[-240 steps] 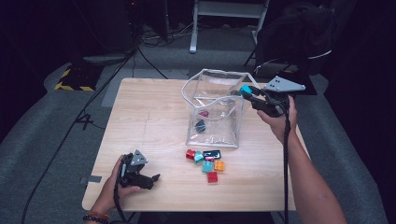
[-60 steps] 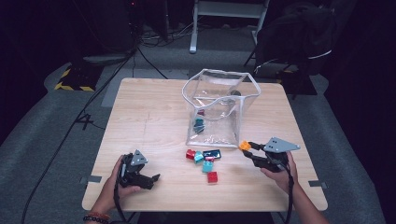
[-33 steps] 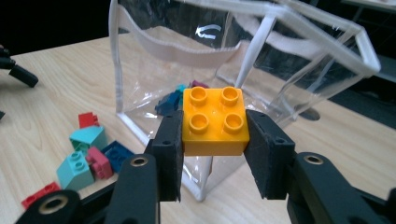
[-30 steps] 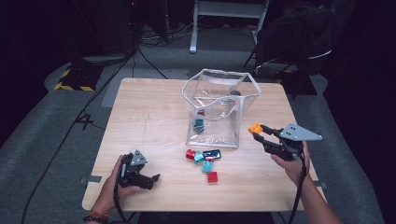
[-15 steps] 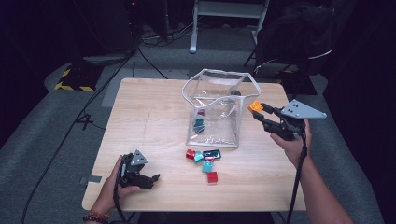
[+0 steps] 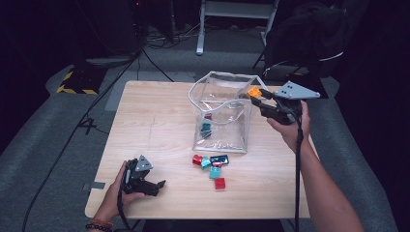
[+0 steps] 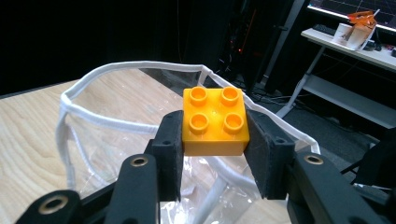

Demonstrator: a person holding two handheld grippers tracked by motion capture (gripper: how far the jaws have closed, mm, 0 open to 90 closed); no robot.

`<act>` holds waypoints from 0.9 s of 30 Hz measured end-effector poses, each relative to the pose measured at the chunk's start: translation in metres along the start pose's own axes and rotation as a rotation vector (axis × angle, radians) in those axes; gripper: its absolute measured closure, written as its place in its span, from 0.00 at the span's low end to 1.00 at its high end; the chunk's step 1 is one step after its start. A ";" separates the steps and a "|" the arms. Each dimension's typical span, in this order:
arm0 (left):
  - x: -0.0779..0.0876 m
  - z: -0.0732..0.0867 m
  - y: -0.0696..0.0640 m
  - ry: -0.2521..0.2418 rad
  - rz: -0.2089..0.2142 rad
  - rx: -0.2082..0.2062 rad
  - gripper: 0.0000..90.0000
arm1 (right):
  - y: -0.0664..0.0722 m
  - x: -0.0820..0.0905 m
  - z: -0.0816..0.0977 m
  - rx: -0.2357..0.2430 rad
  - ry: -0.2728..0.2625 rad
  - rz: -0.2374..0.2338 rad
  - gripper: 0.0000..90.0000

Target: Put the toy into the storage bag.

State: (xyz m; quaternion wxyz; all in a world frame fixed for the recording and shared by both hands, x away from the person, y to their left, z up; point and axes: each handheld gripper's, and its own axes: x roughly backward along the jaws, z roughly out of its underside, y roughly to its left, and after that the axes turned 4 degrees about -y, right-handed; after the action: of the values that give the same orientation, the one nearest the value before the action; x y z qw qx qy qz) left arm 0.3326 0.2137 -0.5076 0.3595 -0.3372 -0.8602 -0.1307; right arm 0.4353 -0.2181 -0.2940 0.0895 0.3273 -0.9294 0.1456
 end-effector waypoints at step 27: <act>0.000 0.000 0.000 -0.002 0.001 0.000 0.00 | -0.004 -0.074 0.004 -0.053 0.111 0.065 0.64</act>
State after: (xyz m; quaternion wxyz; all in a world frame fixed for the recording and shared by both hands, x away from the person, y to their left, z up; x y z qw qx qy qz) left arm 0.3327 0.2136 -0.5077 0.3589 -0.3375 -0.8604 -0.1301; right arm 0.4949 -0.1798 -0.3166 0.1447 0.2860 -0.9366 0.1417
